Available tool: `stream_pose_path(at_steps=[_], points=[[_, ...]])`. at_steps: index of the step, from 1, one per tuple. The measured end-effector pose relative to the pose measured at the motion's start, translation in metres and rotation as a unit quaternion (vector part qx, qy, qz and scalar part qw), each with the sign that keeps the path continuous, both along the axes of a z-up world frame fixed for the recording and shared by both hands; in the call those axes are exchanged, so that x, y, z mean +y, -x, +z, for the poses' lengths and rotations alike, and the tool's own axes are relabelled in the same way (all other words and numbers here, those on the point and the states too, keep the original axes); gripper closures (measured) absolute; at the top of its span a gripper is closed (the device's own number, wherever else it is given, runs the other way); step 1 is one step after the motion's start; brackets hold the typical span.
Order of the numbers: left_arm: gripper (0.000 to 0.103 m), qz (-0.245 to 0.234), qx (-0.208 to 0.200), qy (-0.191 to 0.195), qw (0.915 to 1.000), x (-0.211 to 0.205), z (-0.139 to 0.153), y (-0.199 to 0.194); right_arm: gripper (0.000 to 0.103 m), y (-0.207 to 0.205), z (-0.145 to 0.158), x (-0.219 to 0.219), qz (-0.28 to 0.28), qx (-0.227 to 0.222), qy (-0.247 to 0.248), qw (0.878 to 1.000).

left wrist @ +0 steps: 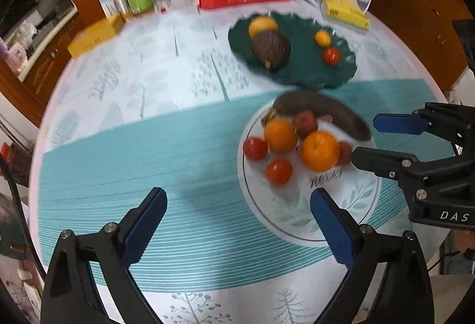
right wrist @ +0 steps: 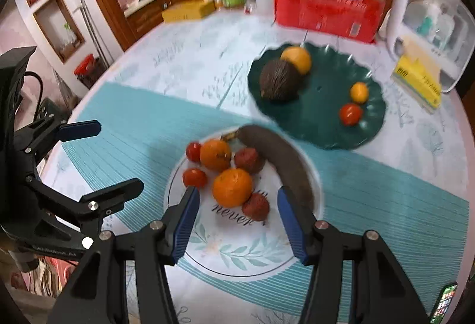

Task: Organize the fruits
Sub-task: 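Grasp the mandarin orange with the right tool while the left tool grasps a cherry tomato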

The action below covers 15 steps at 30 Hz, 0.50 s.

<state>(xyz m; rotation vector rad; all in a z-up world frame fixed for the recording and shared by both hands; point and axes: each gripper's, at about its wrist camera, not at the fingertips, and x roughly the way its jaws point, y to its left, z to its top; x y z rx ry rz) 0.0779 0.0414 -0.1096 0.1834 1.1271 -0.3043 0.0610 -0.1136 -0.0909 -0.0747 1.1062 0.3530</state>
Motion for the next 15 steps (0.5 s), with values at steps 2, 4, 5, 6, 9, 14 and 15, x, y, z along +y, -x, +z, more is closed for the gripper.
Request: stream_pose_path(at_steps=[2, 4, 5, 6, 9, 14, 15], points=[[0.011, 0.001, 0.018, 0.011, 0.9998, 0.004, -0.015, -0.005, 0.048, -0.005, -0.012, 0.005, 0.006, 0.011, 0.006, 1.000], [0.015, 0.003, 0.029, 0.020, 0.9994, 0.007, -0.024, -0.010, 0.048, -0.009, -0.022, 0.009, 0.010, 0.017, 0.017, 1.000], [0.017, 0.003, 0.035, 0.024, 0.9991, 0.007, -0.029, -0.012, 0.048, -0.012, -0.027, 0.011, 0.012, 0.021, 0.021, 0.999], [0.018, 0.003, 0.040, 0.026, 0.9989, 0.007, -0.032, -0.015, 0.048, -0.014, -0.030, 0.012, 0.015, 0.024, 0.022, 0.999], [0.022, 0.000, 0.046, 0.031, 0.9985, 0.006, -0.039, -0.020, 0.048, -0.018, -0.039, 0.016, 0.027, 0.029, 0.024, 0.999], [0.027, -0.010, 0.055, 0.044, 0.9975, 0.002, -0.044, -0.026, 0.048, -0.027, -0.052, 0.024, 0.048, 0.033, 0.039, 0.998], [0.027, -0.011, 0.055, 0.044, 0.9975, 0.001, -0.044, -0.026, 0.048, -0.028, -0.054, 0.025, 0.052, 0.032, 0.038, 0.997]])
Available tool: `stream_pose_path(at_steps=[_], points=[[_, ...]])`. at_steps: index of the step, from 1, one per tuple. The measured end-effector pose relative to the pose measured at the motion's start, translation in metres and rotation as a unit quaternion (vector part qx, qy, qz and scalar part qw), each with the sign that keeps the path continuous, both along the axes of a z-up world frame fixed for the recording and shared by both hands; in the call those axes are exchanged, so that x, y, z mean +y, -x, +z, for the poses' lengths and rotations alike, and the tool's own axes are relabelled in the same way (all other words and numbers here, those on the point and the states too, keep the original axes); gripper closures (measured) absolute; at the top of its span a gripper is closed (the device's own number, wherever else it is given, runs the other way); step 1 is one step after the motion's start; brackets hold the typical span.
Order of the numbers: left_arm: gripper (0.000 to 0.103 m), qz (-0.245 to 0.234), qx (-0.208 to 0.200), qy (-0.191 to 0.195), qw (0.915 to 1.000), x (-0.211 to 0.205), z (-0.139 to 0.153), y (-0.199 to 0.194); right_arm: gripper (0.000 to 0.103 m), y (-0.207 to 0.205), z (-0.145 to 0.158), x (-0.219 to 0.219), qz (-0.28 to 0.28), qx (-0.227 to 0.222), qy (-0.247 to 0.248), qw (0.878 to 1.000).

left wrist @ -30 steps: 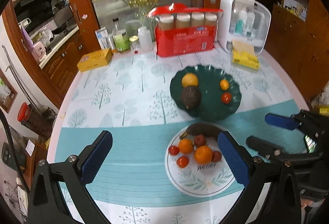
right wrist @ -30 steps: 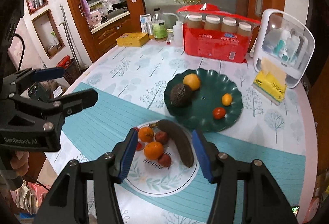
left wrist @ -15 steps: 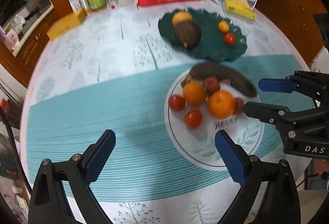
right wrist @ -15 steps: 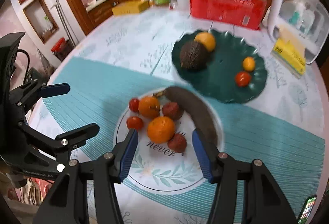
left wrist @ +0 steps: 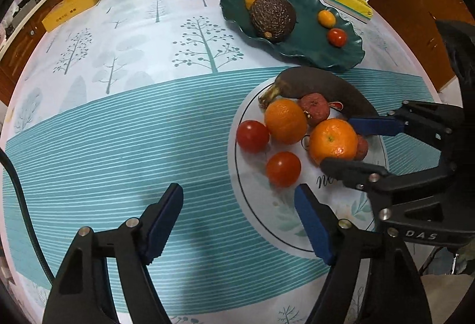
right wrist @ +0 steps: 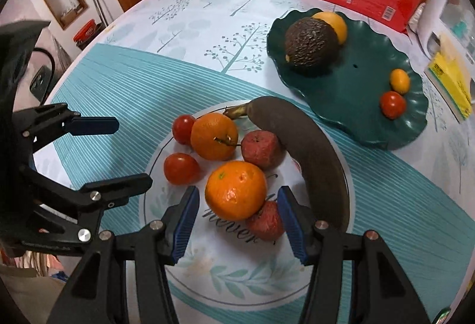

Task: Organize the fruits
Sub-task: 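Grasp the mandarin orange with the right tool while the left tool grasps a cherry tomato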

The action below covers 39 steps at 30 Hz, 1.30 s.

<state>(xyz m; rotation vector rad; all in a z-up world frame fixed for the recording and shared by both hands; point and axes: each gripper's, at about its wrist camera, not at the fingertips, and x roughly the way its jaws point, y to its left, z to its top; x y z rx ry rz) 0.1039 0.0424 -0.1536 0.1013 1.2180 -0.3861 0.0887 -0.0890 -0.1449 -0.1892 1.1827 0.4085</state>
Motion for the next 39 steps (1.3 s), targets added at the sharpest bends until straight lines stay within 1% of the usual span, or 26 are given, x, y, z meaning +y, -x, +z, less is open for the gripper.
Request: stream_pose_path(at_steps=[2, 3, 4, 11, 14, 16, 18, 22, 24, 29, 31, 33, 39], points=[[0.027, -0.002, 0.002, 0.004, 1.0000, -0.002, -0.002, -0.001, 0.051, -0.002, -0.002, 0.001, 0.005, -0.002, 0.000, 1.000], [0.029, -0.001, 0.003, 0.009, 1.0000, -0.003, -0.002, -0.002, 0.053, -0.002, -0.004, 0.002, 0.008, -0.003, 0.001, 1.000], [0.030, -0.001, 0.004, 0.012, 0.9999, -0.003, -0.003, -0.002, 0.057, -0.002, -0.005, 0.002, 0.013, -0.003, -0.002, 1.000], [0.034, 0.002, 0.015, 0.027, 0.9995, -0.007, -0.007, -0.004, 0.058, 0.003, -0.001, -0.005, 0.012, -0.007, -0.014, 1.000], [0.034, -0.005, 0.014, 0.026, 0.9995, -0.012, -0.008, -0.004, 0.059, 0.005, 0.005, -0.014, 0.000, -0.009, -0.029, 1.000], [0.036, -0.011, 0.013, 0.027, 0.9995, -0.017, -0.009, -0.004, 0.059, 0.006, 0.009, -0.021, -0.011, -0.010, -0.038, 0.999], [0.042, -0.015, 0.015, 0.028, 0.9994, -0.022, -0.010, -0.005, 0.059, 0.007, 0.013, -0.027, -0.024, -0.011, -0.045, 0.999], [0.048, -0.016, 0.018, 0.028, 0.9993, -0.030, -0.015, -0.008, 0.059, 0.011, 0.018, -0.034, -0.037, -0.017, -0.052, 0.998], [0.055, -0.014, 0.021, 0.029, 0.9993, -0.033, -0.017, -0.010, 0.059, 0.014, 0.019, -0.035, -0.042, -0.019, -0.054, 0.997], [0.067, -0.012, 0.016, 0.027, 0.9994, -0.038, -0.018, -0.012, 0.059, 0.020, 0.021, -0.038, -0.055, -0.024, -0.060, 0.996], [0.069, -0.011, 0.013, 0.027, 0.9995, -0.039, -0.018, -0.013, 0.059, 0.021, 0.022, -0.039, -0.059, -0.026, -0.060, 0.996], [0.076, -0.011, 0.013, 0.028, 0.9995, -0.040, -0.018, -0.013, 0.059, 0.023, 0.022, -0.040, -0.062, -0.027, -0.061, 0.996], [0.078, -0.012, 0.014, 0.029, 0.9994, -0.039, -0.017, -0.009, 0.059, 0.033, 0.022, -0.042, -0.069, -0.030, -0.063, 0.995]])
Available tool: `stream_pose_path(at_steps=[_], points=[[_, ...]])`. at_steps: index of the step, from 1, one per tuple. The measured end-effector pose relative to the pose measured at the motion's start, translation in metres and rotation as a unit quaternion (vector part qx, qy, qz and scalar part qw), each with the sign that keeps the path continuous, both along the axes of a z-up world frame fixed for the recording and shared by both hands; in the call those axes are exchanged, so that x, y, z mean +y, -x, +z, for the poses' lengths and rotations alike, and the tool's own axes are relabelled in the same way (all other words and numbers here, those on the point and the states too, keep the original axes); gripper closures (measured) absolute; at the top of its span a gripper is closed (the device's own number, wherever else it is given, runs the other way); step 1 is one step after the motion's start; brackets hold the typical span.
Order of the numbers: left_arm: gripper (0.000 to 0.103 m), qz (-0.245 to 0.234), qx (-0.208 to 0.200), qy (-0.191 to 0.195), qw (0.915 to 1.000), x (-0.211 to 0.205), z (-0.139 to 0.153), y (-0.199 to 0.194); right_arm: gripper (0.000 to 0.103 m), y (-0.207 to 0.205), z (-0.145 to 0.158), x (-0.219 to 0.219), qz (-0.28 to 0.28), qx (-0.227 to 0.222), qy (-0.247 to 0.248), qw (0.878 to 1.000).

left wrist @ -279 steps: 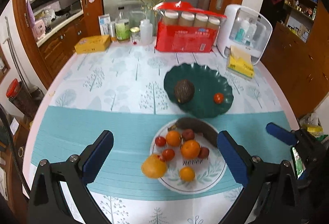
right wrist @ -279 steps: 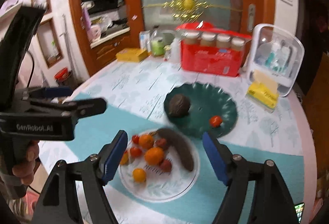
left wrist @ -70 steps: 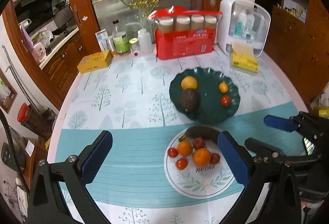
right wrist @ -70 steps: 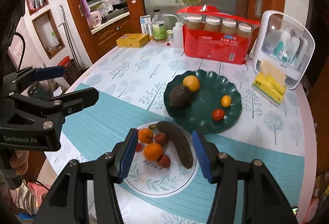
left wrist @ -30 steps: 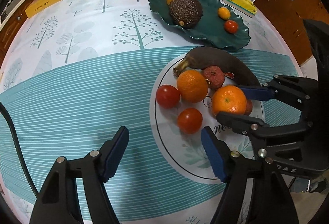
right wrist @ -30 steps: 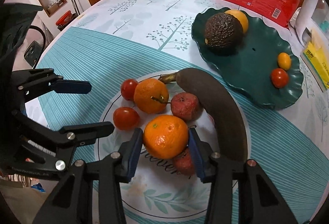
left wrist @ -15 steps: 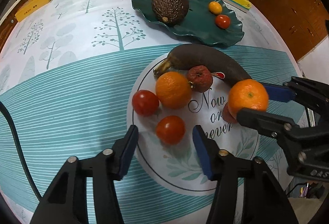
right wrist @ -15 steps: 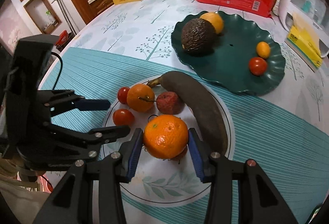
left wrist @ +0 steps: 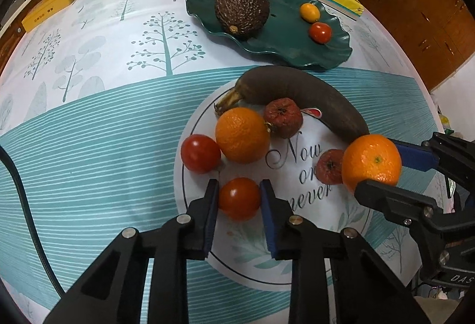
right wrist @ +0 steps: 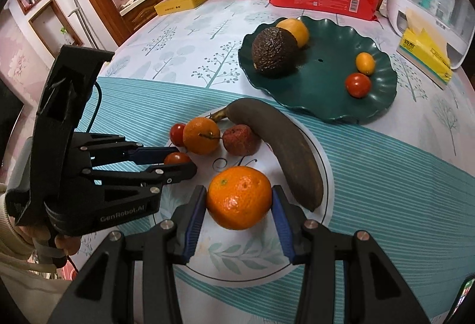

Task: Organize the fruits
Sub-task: 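Grasp the mandarin orange with the right tool while the left tool grasps a cherry tomato, then carry the held tomato and mandarin over the green plate with both tools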

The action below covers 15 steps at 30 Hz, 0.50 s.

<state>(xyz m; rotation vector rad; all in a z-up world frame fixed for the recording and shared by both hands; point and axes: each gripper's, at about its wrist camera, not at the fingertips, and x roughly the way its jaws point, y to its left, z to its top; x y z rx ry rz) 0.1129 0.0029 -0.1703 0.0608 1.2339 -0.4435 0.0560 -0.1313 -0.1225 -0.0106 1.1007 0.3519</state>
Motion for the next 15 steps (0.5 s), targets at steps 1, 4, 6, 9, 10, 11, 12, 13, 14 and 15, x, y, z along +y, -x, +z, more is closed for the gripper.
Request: stream_pose_path(at_steps=[1, 4, 6, 9, 10, 11, 12, 13, 14, 15], points=[[0.078, -0.001, -0.001, -0.001, 1.0000, 0.000, 0.001, 0.002, 0.059, 0.002, 0.000, -0.001, -0.001, -0.001, 0.000, 1.000], [0.078, -0.004, -0.008, -0.005, 0.9999, -0.001, 0.007, 0.009, 0.059, 0.006, 0.002, -0.002, -0.006, -0.003, -0.002, 1.000], [0.078, -0.005, -0.014, -0.005, 0.9999, -0.001, 0.015, 0.013, 0.059, 0.010, 0.003, -0.003, -0.009, -0.006, -0.002, 1.000], [0.078, -0.004, -0.026, -0.011, 0.9996, -0.001, 0.033, 0.020, 0.059, 0.015, 0.007, -0.004, -0.014, -0.011, -0.002, 1.000], [0.078, -0.004, -0.029, -0.013, 0.9995, -0.001, 0.039, 0.022, 0.059, 0.016, 0.009, -0.004, -0.016, -0.012, -0.002, 1.000], [0.078, -0.004, -0.033, -0.012, 0.9994, 0.000, 0.045, 0.023, 0.059, 0.018, 0.012, -0.005, -0.018, -0.013, -0.001, 1.000], [0.078, -0.002, -0.037, -0.010, 0.9993, 0.001, 0.054, 0.025, 0.059, 0.020, 0.015, -0.005, -0.020, -0.015, -0.001, 1.000], [0.078, -0.002, -0.041, -0.010, 0.9991, 0.001, 0.062, 0.025, 0.059, 0.021, 0.019, -0.005, -0.021, -0.016, -0.002, 1.000], [0.078, -0.001, -0.045, -0.012, 0.9989, 0.001, 0.069, 0.026, 0.059, 0.022, 0.024, -0.005, -0.021, -0.018, -0.001, 1.000], [0.078, -0.001, -0.050, -0.014, 0.9986, 0.001, 0.076, 0.026, 0.059, 0.023, 0.029, -0.005, -0.022, -0.021, 0.000, 1.000]])
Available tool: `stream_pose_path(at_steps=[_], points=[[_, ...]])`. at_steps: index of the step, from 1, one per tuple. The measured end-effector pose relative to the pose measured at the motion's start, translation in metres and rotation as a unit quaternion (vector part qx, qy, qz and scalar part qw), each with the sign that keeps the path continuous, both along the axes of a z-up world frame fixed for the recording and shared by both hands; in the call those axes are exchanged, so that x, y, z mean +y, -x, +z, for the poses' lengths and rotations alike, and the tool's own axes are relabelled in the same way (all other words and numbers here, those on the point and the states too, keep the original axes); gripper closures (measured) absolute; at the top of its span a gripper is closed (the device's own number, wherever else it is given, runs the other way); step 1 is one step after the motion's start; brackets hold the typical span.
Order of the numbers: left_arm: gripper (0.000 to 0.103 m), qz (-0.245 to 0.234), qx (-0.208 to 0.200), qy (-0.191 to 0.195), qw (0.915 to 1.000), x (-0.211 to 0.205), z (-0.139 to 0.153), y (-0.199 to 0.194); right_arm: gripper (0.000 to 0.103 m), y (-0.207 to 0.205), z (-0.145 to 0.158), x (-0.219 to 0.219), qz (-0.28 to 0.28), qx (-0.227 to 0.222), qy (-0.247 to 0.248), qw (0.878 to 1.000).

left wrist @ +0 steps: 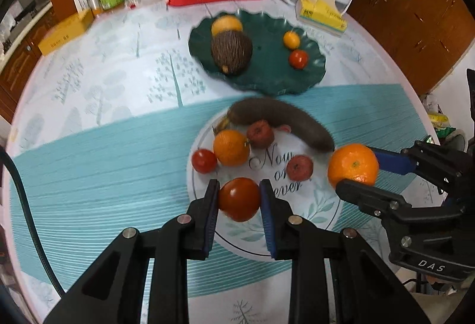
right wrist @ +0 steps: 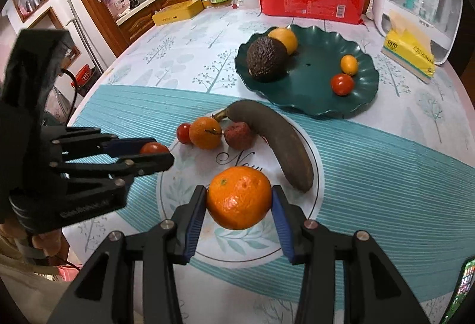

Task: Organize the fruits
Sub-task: 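Carry the held tomato and mandarin over the green plate with both tools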

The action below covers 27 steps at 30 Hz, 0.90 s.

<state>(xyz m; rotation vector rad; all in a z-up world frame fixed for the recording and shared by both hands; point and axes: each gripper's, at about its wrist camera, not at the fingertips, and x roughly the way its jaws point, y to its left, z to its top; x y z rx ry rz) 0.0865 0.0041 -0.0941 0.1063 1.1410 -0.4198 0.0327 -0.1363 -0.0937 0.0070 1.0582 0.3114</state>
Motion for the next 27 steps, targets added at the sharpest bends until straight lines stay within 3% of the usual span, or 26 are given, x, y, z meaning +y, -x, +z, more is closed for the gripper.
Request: stream_pose_path(at_steps=[6, 16, 22, 27], points=[[0.078, -0.015, -0.046, -0.010, 0.9988, -0.001, 0.059, -0.005, 0.059, -0.003, 0.053, -0.004, -0.008, -0.029, 0.004, 1.000], [0.078, -0.042, -0.154, 0.002, 0.9871, -0.019, 0.169, -0.040, 0.059, -0.035, 0.193, -0.027, -0.044, -0.122, 0.032, 0.991], [0.078, -0.035, -0.172, 0.013, 0.9843, -0.039, 0.194, -0.070, 0.059, -0.078, 0.242, -0.043, -0.070, -0.141, 0.050, 0.986], [0.078, -0.018, -0.169, 0.002, 0.9854, -0.067, 0.185, -0.106, 0.059, -0.134, 0.244, -0.060, -0.088, -0.137, 0.062, 0.985]])
